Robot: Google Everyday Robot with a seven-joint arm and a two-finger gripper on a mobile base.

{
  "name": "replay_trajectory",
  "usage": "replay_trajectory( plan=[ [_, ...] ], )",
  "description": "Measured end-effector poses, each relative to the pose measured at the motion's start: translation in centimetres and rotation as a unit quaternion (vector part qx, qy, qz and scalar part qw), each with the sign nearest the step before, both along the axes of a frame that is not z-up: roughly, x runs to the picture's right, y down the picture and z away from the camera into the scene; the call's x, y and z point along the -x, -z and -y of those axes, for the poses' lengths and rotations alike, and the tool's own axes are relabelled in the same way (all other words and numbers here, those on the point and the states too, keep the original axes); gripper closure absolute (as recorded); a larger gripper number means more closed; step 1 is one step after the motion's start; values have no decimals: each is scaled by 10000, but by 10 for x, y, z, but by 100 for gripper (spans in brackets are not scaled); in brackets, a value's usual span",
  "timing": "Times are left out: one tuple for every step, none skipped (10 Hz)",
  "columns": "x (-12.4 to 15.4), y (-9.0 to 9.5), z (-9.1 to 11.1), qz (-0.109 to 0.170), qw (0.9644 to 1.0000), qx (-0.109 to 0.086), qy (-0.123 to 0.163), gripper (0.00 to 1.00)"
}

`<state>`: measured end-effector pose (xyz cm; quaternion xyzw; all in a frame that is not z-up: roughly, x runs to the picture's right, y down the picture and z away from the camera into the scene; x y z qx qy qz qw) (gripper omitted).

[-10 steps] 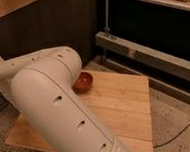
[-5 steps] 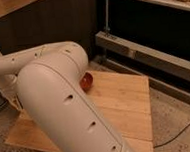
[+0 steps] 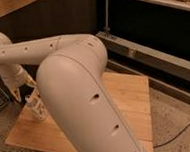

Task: Stand the bottle upright

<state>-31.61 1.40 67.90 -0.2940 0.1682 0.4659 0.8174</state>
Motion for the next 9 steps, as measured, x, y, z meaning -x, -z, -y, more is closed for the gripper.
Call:
replay_trajectory(
  plan=[
    [-9,0,10,-26,9998,-74,-200,35],
    [-21,0,23,-71,9988,-169,-446,35],
    [-34,-2,31,-134,9977,-229,-628,35],
    [-42,-4,35,-185,9969,-265,-721,35],
    [-59,-8,40,-320,9951,-305,-882,35],
    [-70,-12,42,-430,9942,-328,-934,35],
    [-78,-15,42,-517,9934,-332,-973,35],
    [-88,-20,39,-671,9922,-323,-999,35],
    [-91,-21,38,-722,9920,-315,-990,35]
  ],
)
